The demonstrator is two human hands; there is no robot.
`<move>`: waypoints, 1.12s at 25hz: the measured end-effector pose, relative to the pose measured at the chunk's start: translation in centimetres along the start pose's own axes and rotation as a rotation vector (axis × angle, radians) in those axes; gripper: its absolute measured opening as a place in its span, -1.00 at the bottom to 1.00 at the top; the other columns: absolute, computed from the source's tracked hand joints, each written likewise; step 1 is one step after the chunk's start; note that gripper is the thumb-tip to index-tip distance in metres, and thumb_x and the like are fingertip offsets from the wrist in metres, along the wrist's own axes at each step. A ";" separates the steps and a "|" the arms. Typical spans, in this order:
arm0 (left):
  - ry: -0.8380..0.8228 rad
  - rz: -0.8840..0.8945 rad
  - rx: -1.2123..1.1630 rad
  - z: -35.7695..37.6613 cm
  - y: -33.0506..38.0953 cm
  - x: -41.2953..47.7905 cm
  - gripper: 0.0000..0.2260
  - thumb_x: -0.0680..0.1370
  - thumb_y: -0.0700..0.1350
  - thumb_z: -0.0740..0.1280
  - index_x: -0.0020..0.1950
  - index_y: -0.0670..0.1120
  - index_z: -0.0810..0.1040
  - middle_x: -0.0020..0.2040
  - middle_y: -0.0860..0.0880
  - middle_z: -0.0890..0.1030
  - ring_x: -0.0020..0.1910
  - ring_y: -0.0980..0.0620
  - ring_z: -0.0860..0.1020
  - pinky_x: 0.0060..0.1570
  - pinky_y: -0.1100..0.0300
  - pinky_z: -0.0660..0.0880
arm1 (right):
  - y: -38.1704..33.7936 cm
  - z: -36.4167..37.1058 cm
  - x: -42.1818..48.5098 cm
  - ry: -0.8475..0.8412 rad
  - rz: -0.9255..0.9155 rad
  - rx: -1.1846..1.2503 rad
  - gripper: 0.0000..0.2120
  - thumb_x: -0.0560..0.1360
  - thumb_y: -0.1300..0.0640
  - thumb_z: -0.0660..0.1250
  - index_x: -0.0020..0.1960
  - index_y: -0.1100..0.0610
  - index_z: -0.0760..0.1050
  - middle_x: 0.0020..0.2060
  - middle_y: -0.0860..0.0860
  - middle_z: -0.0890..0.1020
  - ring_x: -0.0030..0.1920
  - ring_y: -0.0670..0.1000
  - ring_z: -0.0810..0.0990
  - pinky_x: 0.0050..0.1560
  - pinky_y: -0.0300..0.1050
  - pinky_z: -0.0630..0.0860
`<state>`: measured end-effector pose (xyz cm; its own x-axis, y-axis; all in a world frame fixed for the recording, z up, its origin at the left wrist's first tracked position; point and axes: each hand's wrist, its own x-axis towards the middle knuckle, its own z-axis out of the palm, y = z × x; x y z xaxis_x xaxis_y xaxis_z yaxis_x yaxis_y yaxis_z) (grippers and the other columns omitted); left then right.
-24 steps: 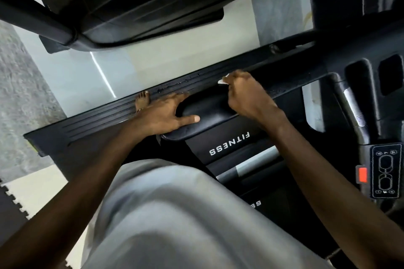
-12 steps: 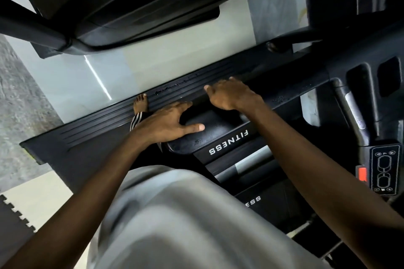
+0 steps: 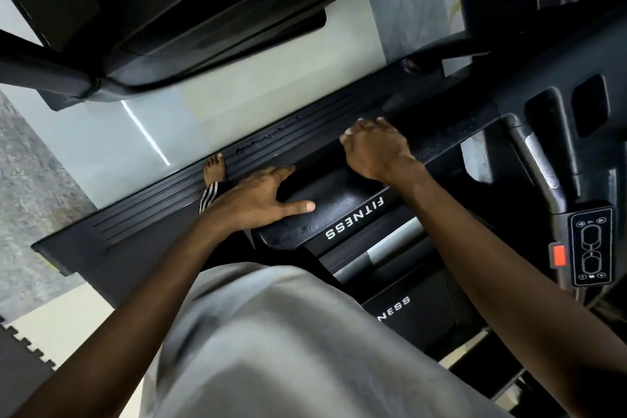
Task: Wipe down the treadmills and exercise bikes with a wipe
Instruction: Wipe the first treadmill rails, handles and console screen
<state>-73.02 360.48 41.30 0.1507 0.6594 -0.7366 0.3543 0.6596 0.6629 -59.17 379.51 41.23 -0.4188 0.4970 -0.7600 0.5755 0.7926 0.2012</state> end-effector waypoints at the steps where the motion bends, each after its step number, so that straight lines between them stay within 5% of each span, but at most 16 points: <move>1: -0.005 -0.001 -0.008 0.0 0.0 0.0 -0.22 0.52 0.30 0.33 0.63 0.06 0.13 0.63 0.00 0.14 0.59 -0.06 -0.04 0.36 0.27 -0.08 | -1.1 0.0 -0.4 0.000 -0.061 0.068 -0.54 0.68 0.02 -0.02 0.35 0.22 0.48 0.33 0.17 0.53 0.38 0.14 0.46 0.49 0.02 0.19; 3: -0.007 0.000 -0.012 -0.1 0.0 0.1 -0.22 0.52 0.30 0.33 0.63 0.07 0.12 0.63 0.01 0.15 0.60 -0.06 -0.03 0.43 0.21 -0.06 | -2.3 -0.2 -1.4 0.046 -0.110 0.131 -0.58 0.69 0.00 0.02 0.33 0.19 0.50 0.30 0.14 0.56 0.31 0.16 0.52 0.42 -0.01 0.31; 6: -0.011 -0.004 0.005 -0.2 -0.1 0.2 -0.21 0.51 0.32 0.33 0.64 0.08 0.12 0.63 0.02 0.15 0.61 -0.06 -0.02 0.48 0.14 -0.06 | -0.3 -1.0 -1.7 0.133 0.081 0.079 -0.65 0.68 0.08 0.06 0.23 0.19 0.56 0.20 0.16 0.62 0.21 0.20 0.60 0.24 0.00 0.47; 12: 0.069 0.119 0.062 0.3 0.9 0.2 -0.35 0.59 0.16 0.34 0.62 0.12 0.16 0.60 0.14 0.19 0.57 0.10 0.15 0.12 0.53 -0.17 | 0.7 2.3 -7.0 0.485 0.217 0.509 -0.67 0.63 0.21 0.16 0.33 0.10 0.54 0.29 0.03 0.58 0.26 0.07 0.56 0.21 -0.03 0.52; 18: 0.208 0.177 0.174 2.5 2.2 -0.6 -0.41 0.63 0.06 0.29 0.62 0.12 0.14 0.61 0.08 0.19 0.57 0.05 0.17 0.34 0.17 -0.13 | 3.7 4.3 -10.5 0.711 0.393 0.760 -0.81 0.58 0.22 0.30 0.11 0.04 0.63 0.02 0.01 0.64 0.03 0.01 0.60 0.05 0.06 0.59; 21: 0.239 0.180 0.195 4.0 2.4 -0.5 -0.37 0.62 0.11 0.29 0.63 0.07 0.12 0.62 -0.01 0.17 0.57 -0.05 0.19 0.49 -0.03 0.01 | 3.6 4.2 -10.1 0.752 0.401 0.809 -0.78 0.59 0.22 0.27 0.19 0.06 0.58 0.00 0.05 0.60 -0.07 0.05 0.63 0.02 -0.02 0.59; 25: 0.318 0.169 0.279 4.8 3.5 -0.6 -0.35 0.61 0.15 0.30 0.63 0.06 0.13 0.62 0.02 0.15 0.56 -0.01 0.18 0.41 0.04 -0.05 | 1.8 5.5 -11.2 0.686 0.221 0.779 -0.76 0.60 0.19 0.29 0.22 0.08 0.63 0.04 0.03 0.58 -0.08 0.03 0.64 0.05 -0.12 0.57; 28: 0.343 0.180 0.289 5.6 4.3 0.0 -0.34 0.60 0.16 0.31 0.63 0.03 0.14 0.62 -0.01 0.17 0.55 -0.05 0.21 0.47 0.00 0.12 | 5.9 4.8 -9.7 0.780 0.317 0.806 -0.79 0.60 0.21 0.30 0.15 0.12 0.67 0.04 0.07 0.63 -0.06 0.05 0.66 0.04 -0.26 0.55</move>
<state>-66.32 361.26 43.39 -0.0625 0.8666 -0.4950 0.5997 0.4291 0.6754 -48.38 377.66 46.80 -0.3334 0.9372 -0.1030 0.8941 0.2796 -0.3497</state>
